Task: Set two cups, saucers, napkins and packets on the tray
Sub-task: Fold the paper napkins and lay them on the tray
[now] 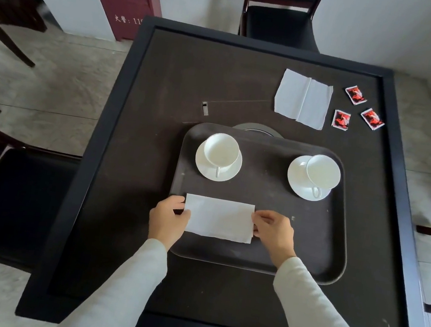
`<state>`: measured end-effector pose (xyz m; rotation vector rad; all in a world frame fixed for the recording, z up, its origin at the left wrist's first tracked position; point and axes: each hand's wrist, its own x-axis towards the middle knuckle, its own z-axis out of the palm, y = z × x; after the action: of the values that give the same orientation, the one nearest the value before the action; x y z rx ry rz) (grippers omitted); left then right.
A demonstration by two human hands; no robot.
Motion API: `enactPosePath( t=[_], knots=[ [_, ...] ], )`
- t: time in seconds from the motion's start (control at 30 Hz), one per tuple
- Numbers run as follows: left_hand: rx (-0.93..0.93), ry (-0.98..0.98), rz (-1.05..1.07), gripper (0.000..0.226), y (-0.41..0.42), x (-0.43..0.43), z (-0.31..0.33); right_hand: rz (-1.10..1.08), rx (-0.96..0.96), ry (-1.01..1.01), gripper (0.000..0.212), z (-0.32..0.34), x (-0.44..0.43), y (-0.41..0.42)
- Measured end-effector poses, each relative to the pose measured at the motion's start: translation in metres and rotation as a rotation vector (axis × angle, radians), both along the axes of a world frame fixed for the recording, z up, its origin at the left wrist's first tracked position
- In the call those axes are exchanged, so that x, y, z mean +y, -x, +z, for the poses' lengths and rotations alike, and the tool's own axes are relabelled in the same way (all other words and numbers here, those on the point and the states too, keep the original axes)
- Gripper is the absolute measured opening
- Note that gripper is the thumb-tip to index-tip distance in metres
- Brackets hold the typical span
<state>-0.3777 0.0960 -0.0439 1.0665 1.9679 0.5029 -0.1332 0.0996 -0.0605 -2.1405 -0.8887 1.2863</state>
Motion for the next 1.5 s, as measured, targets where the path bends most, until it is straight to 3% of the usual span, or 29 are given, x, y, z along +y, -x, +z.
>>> enactPosePath(
  t=[0.2, 0.5, 0.9, 1.0, 1.13, 1.5],
  knots=[
    [0.067, -0.035, -0.031, 0.031, 0.015, 0.011, 0.020, 0.033, -0.057, 0.021, 0.010, 0.016, 0.006, -0.009],
    [0.123, -0.215, -0.150, 0.029, 0.025, 0.075, 0.077, 0.161, -0.082, -0.156, 0.009, 0.074, 0.033, -0.026],
    [0.132, -0.445, -0.372, 0.029, -0.093, 0.186, 0.152, 0.122, -0.127, -0.354, 0.009, 0.130, 0.132, -0.109],
    [0.140, -0.472, -0.416, 0.029, -0.134, 0.210, 0.147, 0.111, -0.153, -0.357, 0.007, 0.126, 0.157, -0.132],
    [0.171, -0.465, -0.487, 0.032, -0.183, 0.238, 0.126, 0.139, -0.178, -0.330, 0.023, 0.108, 0.189, -0.160],
    [0.204, -0.430, -0.588, 0.040, -0.289, 0.306, 0.028, 0.245, -0.170, -0.266, 0.039, 0.026, 0.283, -0.209]
  ],
)
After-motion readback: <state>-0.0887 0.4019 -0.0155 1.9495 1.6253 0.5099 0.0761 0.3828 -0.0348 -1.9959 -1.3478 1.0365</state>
